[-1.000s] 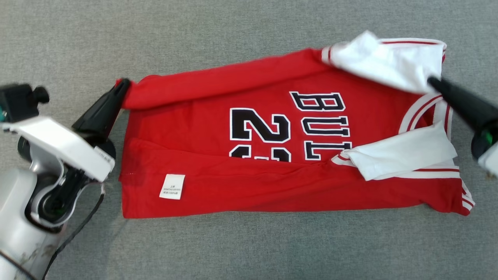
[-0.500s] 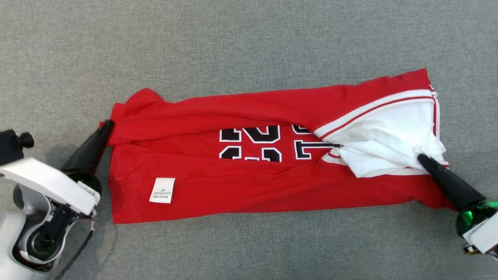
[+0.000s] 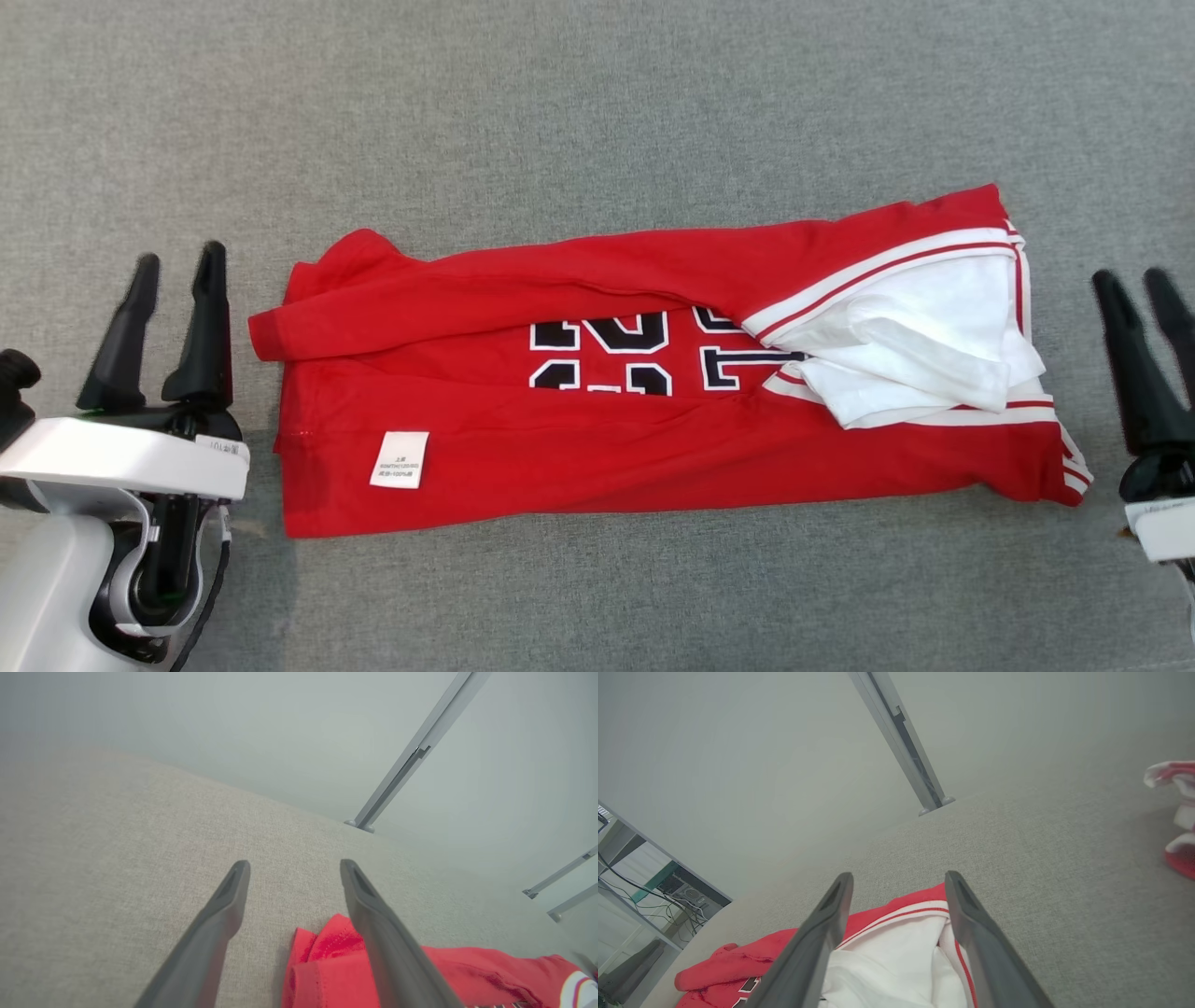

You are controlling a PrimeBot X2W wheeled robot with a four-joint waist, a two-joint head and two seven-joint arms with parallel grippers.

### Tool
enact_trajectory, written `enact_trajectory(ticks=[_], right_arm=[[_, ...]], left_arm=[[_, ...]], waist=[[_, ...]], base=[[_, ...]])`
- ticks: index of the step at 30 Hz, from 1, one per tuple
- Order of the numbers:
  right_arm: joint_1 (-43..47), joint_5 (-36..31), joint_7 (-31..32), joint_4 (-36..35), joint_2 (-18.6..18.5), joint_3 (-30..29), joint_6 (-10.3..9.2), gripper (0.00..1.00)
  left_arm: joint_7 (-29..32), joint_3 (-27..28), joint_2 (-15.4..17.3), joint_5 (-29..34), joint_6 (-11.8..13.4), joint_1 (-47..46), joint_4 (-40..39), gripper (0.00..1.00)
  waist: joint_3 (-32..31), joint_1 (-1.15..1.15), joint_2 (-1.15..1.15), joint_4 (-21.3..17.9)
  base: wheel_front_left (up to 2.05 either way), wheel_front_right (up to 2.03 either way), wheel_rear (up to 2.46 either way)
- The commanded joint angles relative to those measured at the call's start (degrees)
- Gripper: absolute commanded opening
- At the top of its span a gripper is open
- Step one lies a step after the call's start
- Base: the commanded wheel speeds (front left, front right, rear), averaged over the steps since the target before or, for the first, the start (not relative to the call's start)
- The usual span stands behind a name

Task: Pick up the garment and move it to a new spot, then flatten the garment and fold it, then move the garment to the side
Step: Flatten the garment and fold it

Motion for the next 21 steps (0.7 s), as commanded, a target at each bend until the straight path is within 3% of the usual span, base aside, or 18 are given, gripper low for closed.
enact_trajectory(ticks=[1,5,10,21], right_arm=[[-1.05,-2.19,-1.46,-0.28,0.89,-0.96,0.01,1.00],[-2.35,-8.40,-2.85,0.36,3.76,-2.65,0.01,1.00],[-3.82,-14.91,-3.59,1.06,6.50,-3.50,0.01,1.00],[-3.53,-24.11,-4.63,6.38,8.52,-3.57,0.01,1.00]], left_arm=[[-0.89,0.99,-0.07,2.66,1.71,0.60,-1.15,1.00],[-1.88,3.93,-1.61,10.11,5.11,1.26,-5.49,1.00],[-1.88,8.01,-3.62,20.12,6.37,3.32,-11.09,1.00],[-1.91,10.55,-7.18,29.08,4.19,8.11,-10.76,1.00]], waist=[[-0.83,0.00,0.00,0.03],[-2.36,0.00,0.00,0.30],[-3.47,0.00,0.00,0.93],[-5.25,0.00,0.00,2.02]], base=[[0.00,0.00,0.00],[0.00,0.00,0.00],[0.00,0.00,0.00],[0.00,0.00,0.00]])
